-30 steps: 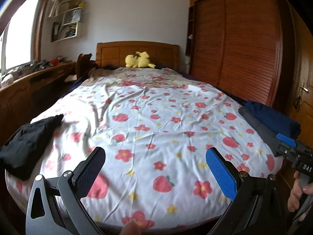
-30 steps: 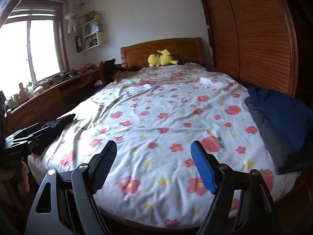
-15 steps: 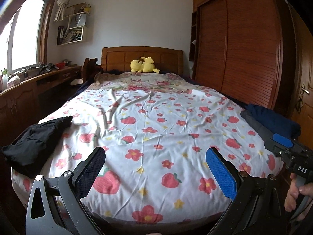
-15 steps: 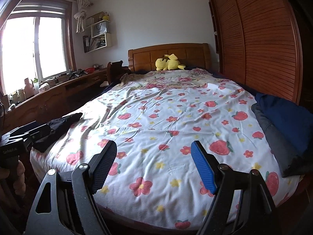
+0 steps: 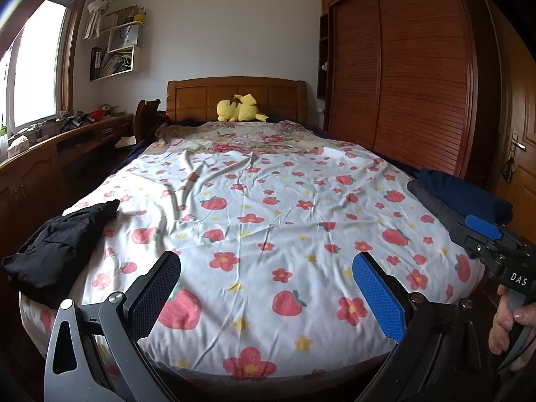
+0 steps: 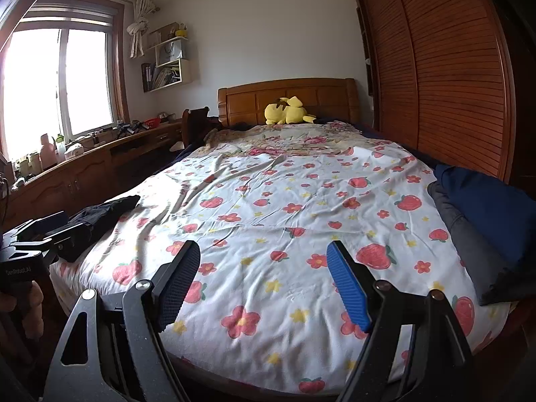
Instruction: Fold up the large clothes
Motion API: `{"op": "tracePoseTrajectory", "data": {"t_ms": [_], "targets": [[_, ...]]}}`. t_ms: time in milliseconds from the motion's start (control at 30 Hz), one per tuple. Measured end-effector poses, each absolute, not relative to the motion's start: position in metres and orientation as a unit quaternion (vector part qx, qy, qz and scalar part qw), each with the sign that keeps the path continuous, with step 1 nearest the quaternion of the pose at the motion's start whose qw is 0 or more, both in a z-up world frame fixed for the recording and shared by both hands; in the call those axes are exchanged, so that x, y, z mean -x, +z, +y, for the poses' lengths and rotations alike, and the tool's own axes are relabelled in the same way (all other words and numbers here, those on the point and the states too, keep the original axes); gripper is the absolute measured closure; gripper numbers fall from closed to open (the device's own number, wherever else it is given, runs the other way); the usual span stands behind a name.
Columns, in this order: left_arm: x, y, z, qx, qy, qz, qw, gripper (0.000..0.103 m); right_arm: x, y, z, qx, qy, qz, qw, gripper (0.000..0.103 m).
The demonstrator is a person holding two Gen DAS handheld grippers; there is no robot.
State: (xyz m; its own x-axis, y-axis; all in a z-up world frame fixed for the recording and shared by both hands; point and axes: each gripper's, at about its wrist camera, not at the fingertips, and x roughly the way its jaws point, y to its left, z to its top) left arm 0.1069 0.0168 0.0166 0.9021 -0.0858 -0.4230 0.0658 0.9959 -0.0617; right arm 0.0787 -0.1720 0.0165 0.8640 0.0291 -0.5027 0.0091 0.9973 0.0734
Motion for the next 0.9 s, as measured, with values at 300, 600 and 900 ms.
{"op": "tracePoseTrajectory", "data": {"t_ms": [300,600,900], "targets": [[-0.1072,0.0156,0.0179,0.019,-0.037,0.217,0.975,0.001,-0.0789,0.0162,-0.1723,-0.036,0.006,0.261,0.965,0.024],[-0.1069,0.015,0.0171,0.02,-0.037,0.217,0.975,0.001,-0.079,0.0158,-0.1722,-0.037,0.006,0.261,0.965,0.024],[-0.1046,0.0161,0.017,0.017,-0.041,0.216,0.975,0.001,-0.0785,0.0167,-0.1719,-0.037,0.006,0.26,0.965,0.024]]}}
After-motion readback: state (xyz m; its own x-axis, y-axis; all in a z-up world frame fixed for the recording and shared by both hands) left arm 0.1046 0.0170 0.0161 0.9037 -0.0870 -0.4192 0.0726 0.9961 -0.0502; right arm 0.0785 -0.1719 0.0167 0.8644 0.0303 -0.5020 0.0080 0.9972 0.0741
